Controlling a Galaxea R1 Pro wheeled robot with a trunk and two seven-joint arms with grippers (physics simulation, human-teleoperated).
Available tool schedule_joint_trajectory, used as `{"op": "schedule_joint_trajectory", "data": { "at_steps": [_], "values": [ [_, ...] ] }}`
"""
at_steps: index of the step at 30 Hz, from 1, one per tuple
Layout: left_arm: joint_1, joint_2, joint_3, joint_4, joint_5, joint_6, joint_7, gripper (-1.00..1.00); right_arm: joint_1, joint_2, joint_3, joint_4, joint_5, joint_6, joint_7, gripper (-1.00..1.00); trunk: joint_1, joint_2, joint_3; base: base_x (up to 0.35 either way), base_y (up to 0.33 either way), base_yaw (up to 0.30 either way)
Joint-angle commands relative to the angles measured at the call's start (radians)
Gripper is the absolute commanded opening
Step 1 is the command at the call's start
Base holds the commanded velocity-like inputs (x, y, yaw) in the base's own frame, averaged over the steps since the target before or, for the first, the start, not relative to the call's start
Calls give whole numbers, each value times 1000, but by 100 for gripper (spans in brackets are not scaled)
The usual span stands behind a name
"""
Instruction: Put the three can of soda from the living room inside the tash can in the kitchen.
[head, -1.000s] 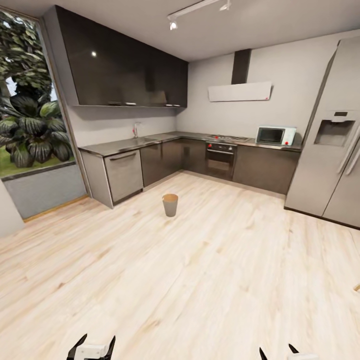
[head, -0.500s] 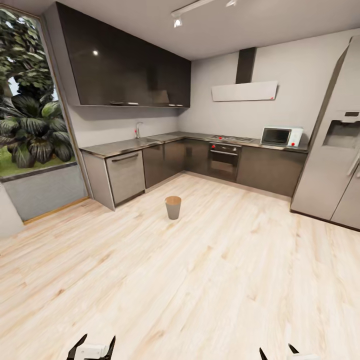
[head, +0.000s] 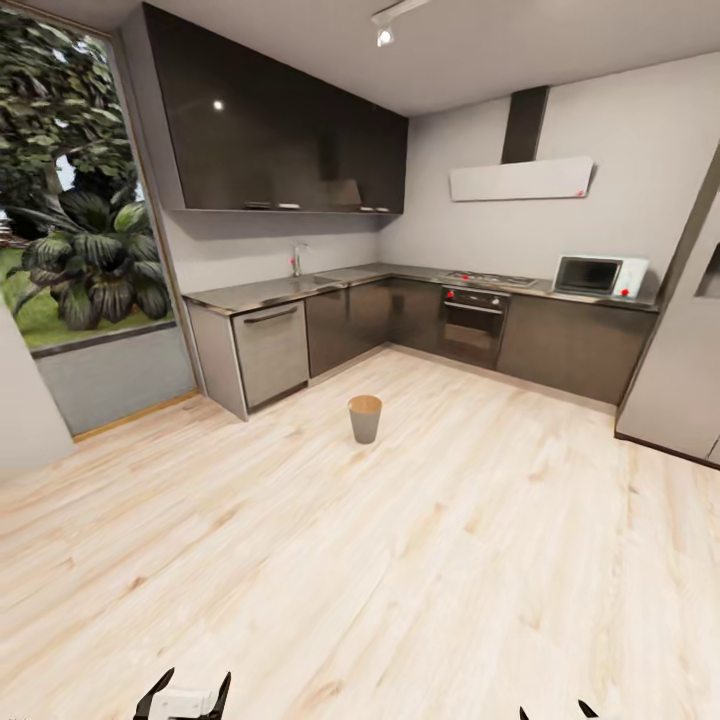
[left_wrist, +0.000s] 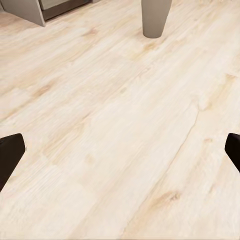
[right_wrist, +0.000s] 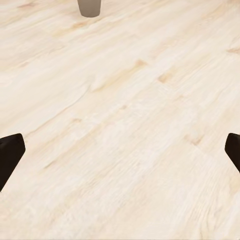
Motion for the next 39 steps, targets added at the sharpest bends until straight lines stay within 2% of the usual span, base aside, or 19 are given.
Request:
{"op": "schedule_joint_trajectory", "data": {
  "at_steps": [1,9,17,39],
  "values": [
    [0,0,0,0,0,0,0,100,0,0,0,1,0,0,0,100,0,0,0,163,0,162],
    [0,0,0,0,-1,0,0,100,0,0,0,5,0,0,0,100,0,0,-4,162,0,147],
    [0,0,0,0,-1,0,1,100,0,0,-1,5,0,0,0,100,0,0,-8,162,0,26],
    [0,0,0,0,-1,0,1,100,0,0,-1,5,0,0,0,100,0,0,12,161,0,-97]
  ]
}}
